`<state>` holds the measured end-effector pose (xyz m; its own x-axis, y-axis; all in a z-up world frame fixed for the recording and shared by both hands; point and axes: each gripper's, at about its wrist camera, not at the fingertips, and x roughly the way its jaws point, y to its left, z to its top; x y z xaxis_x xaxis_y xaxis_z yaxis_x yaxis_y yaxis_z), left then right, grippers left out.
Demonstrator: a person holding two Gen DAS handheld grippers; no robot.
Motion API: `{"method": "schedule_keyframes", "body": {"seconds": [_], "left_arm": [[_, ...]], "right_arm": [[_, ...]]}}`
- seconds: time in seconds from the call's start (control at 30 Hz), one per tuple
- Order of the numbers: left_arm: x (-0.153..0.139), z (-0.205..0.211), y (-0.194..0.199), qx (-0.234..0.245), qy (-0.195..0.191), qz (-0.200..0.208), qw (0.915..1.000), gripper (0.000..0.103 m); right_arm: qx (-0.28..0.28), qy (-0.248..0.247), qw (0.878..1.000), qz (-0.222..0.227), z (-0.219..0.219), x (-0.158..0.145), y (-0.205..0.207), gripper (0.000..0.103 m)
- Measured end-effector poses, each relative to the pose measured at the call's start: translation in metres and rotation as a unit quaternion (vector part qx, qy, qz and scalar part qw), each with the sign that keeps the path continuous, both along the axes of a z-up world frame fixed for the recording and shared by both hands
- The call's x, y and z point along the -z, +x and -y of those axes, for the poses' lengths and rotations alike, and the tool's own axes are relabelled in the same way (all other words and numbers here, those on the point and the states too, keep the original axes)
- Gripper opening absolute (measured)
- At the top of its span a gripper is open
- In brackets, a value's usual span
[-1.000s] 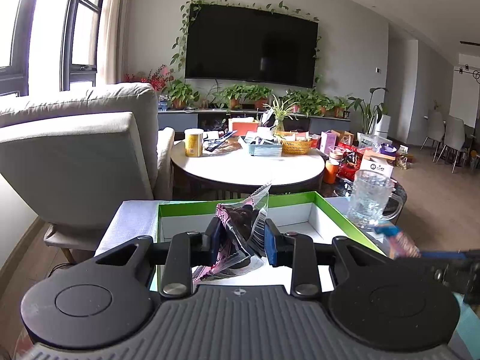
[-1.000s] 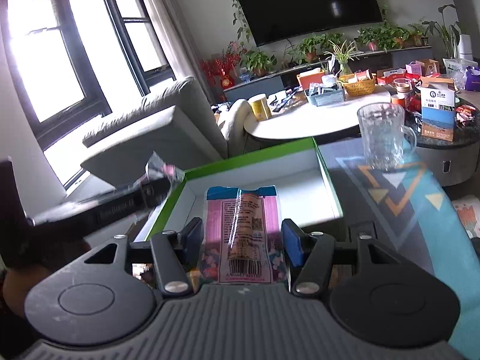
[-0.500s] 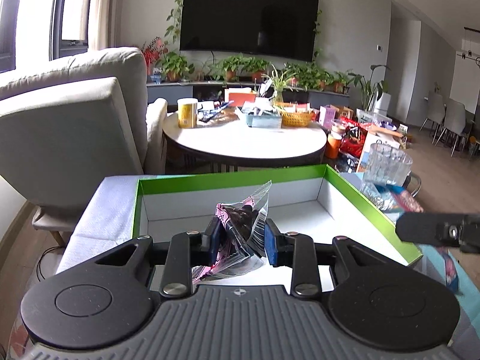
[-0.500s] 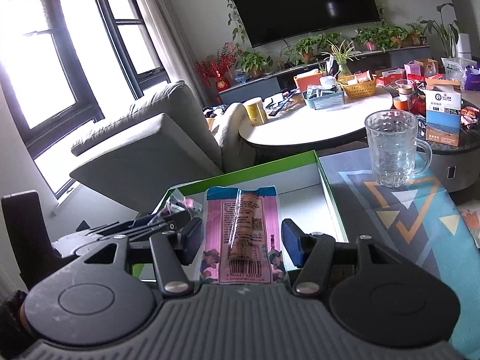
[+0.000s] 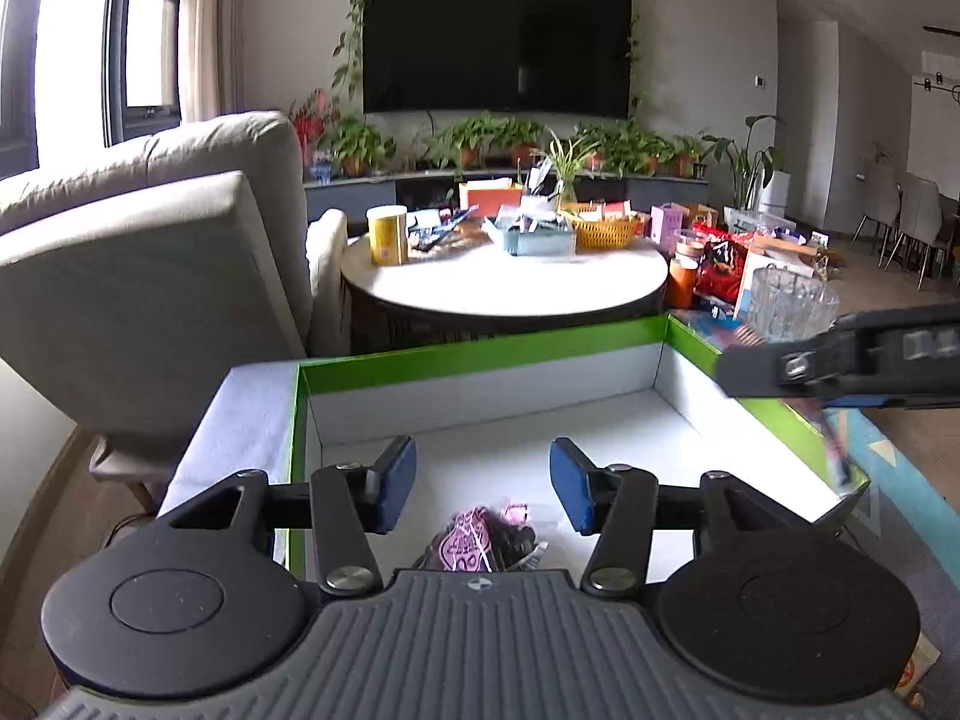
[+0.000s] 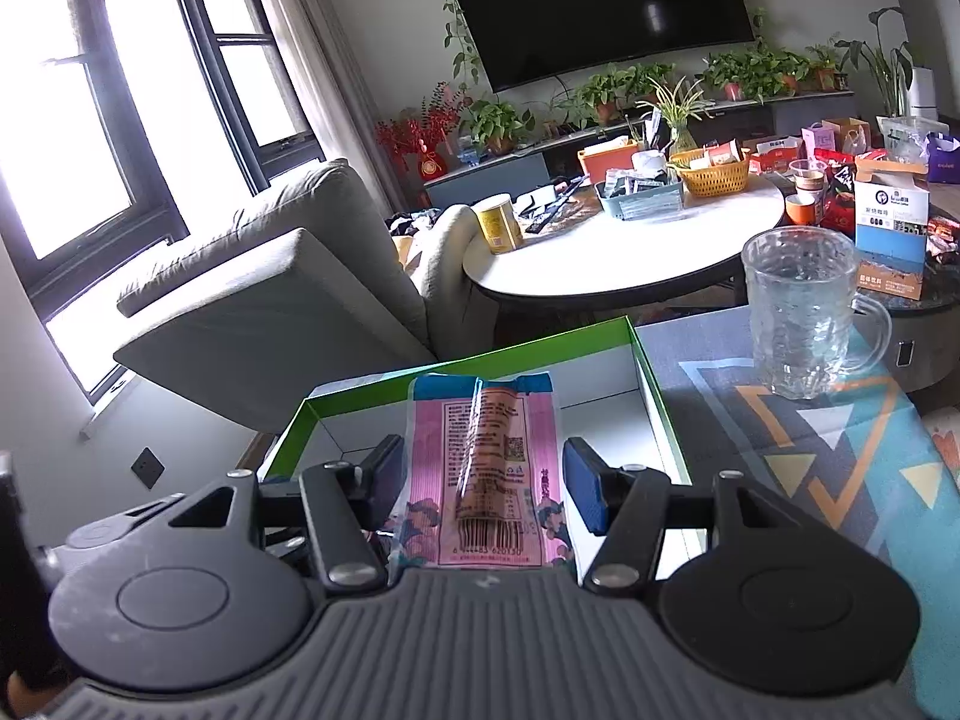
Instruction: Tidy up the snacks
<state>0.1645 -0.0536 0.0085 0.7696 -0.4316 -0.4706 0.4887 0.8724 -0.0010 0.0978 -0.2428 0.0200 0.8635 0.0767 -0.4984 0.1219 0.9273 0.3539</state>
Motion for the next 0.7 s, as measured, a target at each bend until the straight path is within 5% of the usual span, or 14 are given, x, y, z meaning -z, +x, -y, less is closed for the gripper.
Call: {"method": "schedule_keyframes", "body": {"seconds": [0.7], "left_arm": [[-0.007, -0.074, -0.01, -0.095, -0.042, -0.013, 0.9945, 0.049]], "right_arm": [[0.015, -0.002, 0.999, -0.046, -0.004, 0.021, 0.03, 0.053]]}}
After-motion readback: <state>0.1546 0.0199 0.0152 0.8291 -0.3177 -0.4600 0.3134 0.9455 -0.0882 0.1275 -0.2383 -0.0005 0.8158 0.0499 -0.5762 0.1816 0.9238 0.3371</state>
